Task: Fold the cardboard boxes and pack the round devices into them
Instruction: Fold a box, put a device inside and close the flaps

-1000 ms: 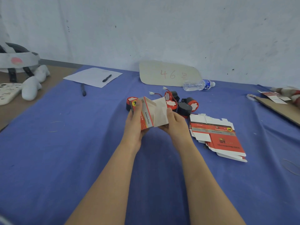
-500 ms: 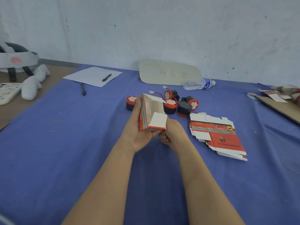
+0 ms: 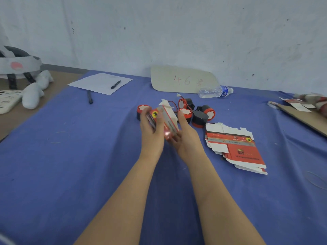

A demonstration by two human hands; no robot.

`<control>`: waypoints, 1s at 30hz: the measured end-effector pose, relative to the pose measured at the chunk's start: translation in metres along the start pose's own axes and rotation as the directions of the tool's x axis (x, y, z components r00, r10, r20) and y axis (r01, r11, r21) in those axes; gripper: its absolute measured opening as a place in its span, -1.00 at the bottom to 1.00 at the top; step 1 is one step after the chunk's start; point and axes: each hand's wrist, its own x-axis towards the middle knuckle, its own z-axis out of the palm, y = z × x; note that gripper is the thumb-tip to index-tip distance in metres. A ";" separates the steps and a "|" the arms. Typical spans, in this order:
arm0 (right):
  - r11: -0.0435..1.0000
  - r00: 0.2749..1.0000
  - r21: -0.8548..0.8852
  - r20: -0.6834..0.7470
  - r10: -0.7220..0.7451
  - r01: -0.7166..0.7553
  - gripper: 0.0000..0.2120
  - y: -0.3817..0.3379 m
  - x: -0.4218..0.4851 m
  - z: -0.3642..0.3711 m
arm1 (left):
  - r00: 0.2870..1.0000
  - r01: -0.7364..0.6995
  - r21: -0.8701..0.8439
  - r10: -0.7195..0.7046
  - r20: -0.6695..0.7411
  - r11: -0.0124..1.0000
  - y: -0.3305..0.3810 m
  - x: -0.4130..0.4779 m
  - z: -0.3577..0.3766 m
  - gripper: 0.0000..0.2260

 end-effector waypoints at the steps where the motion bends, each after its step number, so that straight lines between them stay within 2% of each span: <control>1: 0.996 0.998 -0.079 -0.051 -0.048 0.044 -0.59 0.001 0.001 -0.002 | 0.999 -0.015 0.082 0.018 -0.027 0.997 -0.003 0.000 0.000 -0.75; 3: 0.943 0.969 -0.293 -0.137 -0.207 0.160 -0.53 0.003 0.002 -0.008 | 0.997 -0.026 0.262 0.044 -0.061 0.965 -0.008 -0.001 -0.001 -0.83; 5: 0.847 0.924 -0.461 -0.128 -0.360 0.266 -0.58 0.005 0.002 -0.013 | 0.997 0.001 0.372 0.028 -0.071 0.928 -0.011 -0.001 -0.002 -0.79; 9: 0.686 0.865 -0.642 -0.068 -0.497 0.343 -0.70 0.013 0.001 -0.006 | 0.990 0.101 0.491 -0.036 -0.140 0.866 -0.009 -0.001 -0.004 -0.66; 11: 0.681 0.841 -0.648 -0.113 -0.530 0.342 -0.70 0.014 0.003 -0.006 | 0.984 0.109 0.572 -0.007 -0.178 0.813 -0.007 -0.001 -0.006 -0.60; 14: 0.779 0.835 -0.554 -0.248 -0.491 0.294 -0.75 0.012 0.006 -0.009 | 0.977 0.108 0.604 0.030 -0.213 0.790 -0.004 -0.002 -0.004 -0.63; 16: 0.867 0.845 -0.436 -0.343 -0.410 0.244 -0.78 0.010 0.008 -0.009 | 0.966 0.152 0.504 -0.020 -0.259 0.850 -0.002 -0.003 -0.003 -0.82; 17: 0.886 0.850 -0.410 -0.369 -0.377 0.216 -0.76 0.008 0.008 -0.010 | 0.958 0.188 0.423 -0.071 -0.279 0.886 0.001 -0.004 -0.003 -0.85; 18: 0.881 0.853 -0.436 -0.374 -0.364 0.184 -0.76 0.007 0.008 -0.012 | 0.950 0.219 0.358 -0.115 -0.289 0.908 0.002 -0.003 -0.004 -0.75; 20: 0.780 0.855 -0.615 -0.339 -0.393 0.115 -0.85 0.008 0.011 -0.019 | 0.947 0.251 0.305 -0.168 -0.273 0.919 0.002 -0.002 -0.006 -0.62; 21: 0.697 0.856 -0.712 -0.305 -0.418 0.087 -0.86 0.009 0.013 -0.022 | 0.954 0.244 0.340 -0.161 -0.255 0.908 0.002 -0.001 -0.006 -0.65; 23: 0.551 0.873 -0.833 -0.234 -0.429 0.047 -0.70 0.012 0.015 -0.024 | 0.974 0.193 0.495 -0.105 -0.201 0.847 -0.003 0.000 -0.006 -0.77; 26: 0.404 0.909 -0.914 -0.131 -0.397 0.045 -0.50 0.014 0.013 -0.020 | 0.986 0.156 0.641 -0.081 -0.146 0.751 -0.005 -0.001 -0.007 -0.73; 28: 0.367 0.913 -0.928 -0.096 -0.396 0.062 -0.51 0.014 0.012 -0.021 | 0.988 0.153 0.667 -0.088 -0.130 0.729 -0.003 -0.003 -0.007 -0.72; 30: 0.395 0.906 -0.916 -0.102 -0.411 0.076 -0.57 0.012 0.011 -0.024 | 0.986 0.161 0.600 -0.100 -0.134 0.783 -0.001 -0.002 -0.006 -0.75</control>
